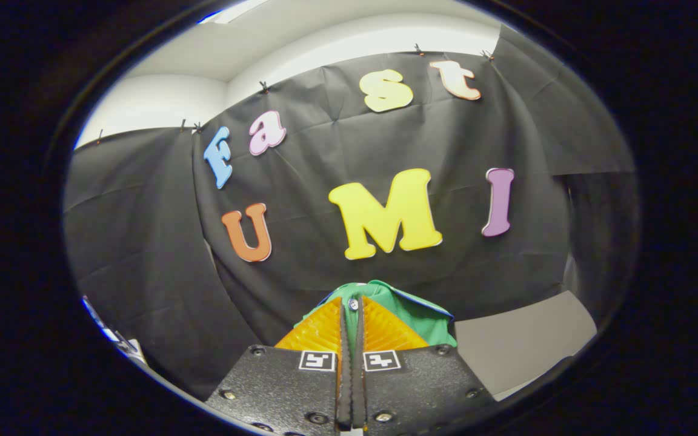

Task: Put the clothes into the washing machine and then close the washing machine lid.

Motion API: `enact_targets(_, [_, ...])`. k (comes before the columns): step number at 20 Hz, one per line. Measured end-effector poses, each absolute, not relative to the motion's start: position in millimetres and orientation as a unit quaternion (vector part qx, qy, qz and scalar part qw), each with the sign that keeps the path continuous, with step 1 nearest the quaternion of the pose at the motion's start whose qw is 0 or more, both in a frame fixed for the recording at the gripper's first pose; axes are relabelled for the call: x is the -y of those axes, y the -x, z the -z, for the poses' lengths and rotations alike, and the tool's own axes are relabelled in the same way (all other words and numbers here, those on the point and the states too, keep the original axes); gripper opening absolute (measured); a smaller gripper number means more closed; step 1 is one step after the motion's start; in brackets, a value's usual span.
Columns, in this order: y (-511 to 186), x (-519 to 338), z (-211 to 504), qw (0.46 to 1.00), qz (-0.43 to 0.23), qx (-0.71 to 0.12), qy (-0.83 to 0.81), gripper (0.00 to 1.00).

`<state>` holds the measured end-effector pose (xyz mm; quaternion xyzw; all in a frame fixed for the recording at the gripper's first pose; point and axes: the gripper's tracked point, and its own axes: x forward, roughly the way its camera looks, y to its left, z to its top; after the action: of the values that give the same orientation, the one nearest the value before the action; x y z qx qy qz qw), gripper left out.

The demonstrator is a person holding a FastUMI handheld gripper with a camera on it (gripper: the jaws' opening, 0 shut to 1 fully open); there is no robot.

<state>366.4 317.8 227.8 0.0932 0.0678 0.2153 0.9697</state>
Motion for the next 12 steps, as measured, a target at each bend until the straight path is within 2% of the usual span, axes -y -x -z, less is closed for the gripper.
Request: enact_targets(12, [-427.1,-409.4,-118.9,0.946,-0.255,-0.186,-0.075,0.04])
